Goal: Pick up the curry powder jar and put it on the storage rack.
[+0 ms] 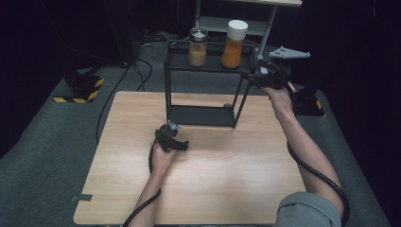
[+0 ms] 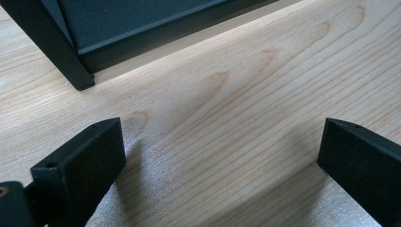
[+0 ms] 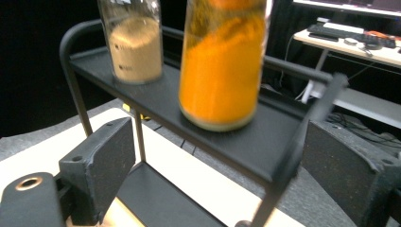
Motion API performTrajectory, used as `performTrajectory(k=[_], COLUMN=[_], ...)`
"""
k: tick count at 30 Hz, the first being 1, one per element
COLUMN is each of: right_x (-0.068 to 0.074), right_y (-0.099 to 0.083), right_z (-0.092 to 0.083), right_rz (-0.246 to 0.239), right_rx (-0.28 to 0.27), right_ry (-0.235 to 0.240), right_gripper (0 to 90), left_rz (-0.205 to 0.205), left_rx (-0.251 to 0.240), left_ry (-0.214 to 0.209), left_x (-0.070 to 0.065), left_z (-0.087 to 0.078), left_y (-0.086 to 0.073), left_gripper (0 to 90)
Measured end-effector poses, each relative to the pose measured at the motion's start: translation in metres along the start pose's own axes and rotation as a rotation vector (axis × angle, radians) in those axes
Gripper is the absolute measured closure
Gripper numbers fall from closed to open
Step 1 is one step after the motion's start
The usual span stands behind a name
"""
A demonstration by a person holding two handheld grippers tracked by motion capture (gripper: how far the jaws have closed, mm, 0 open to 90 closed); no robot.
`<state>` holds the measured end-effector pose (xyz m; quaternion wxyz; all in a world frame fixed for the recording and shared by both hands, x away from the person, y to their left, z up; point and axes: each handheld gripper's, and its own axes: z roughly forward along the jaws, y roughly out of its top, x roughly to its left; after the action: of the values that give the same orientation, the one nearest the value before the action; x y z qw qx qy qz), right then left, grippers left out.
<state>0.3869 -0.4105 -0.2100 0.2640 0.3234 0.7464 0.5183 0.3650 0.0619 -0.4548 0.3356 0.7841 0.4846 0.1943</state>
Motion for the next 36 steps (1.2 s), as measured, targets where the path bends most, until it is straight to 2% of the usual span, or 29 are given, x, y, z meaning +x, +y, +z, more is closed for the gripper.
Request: performTrajectory(k=[3,4,6,8,9,18,24,29,36], right_x=[0.001,0.001,-0.001,-0.001,-0.002,-0.007,-0.015,-0.017,-0.017], right_y=[-0.017,-0.017,-0.031,-0.034,-0.041,-0.08,-0.11,-0.127,-0.143], right_z=[-0.007,-0.007,-0.011,-0.011,-0.012,-0.012,-0.009,-0.006,-0.001], right_rz=[0.002,0.002,0.019,0.026,0.036,0.1,0.147,0.19,0.218], right_rx=[0.01,0.01,0.017,0.022,0.031,0.074,0.1,0.12,0.149], right_ry=[-0.013,-0.013,-0.013,-0.012,-0.014,-0.028,-0.008,-0.013,-0.012], right_gripper=[11.1,11.1,11.1,11.1,11.1,11.7,11.7,12.0,12.0], left_rz=[0.006,0.006,0.0,0.003,0.002,0.001,0.001,0.002,0.001], left_rx=[0.002,0.002,-0.001,0.001,0.001,0.0,0.001,0.001,0.001], left_ry=[-0.001,-0.001,-0.001,-0.001,-0.001,-0.001,0.0,0.001,0.001], left_x=[0.001,0.001,0.0,0.0,0.0,0.0,0.0,0.0,0.0], left_z=[0.0,0.0,0.0,0.0,0.0,0.0,0.0,0.0,0.0], left_y=[0.0,0.0,0.0,0.0,0.0,0.0,0.0,0.0,0.0], left_gripper=[1.5,1.5,1.5,1.5,1.5,1.5,1.5,1.5,1.5])
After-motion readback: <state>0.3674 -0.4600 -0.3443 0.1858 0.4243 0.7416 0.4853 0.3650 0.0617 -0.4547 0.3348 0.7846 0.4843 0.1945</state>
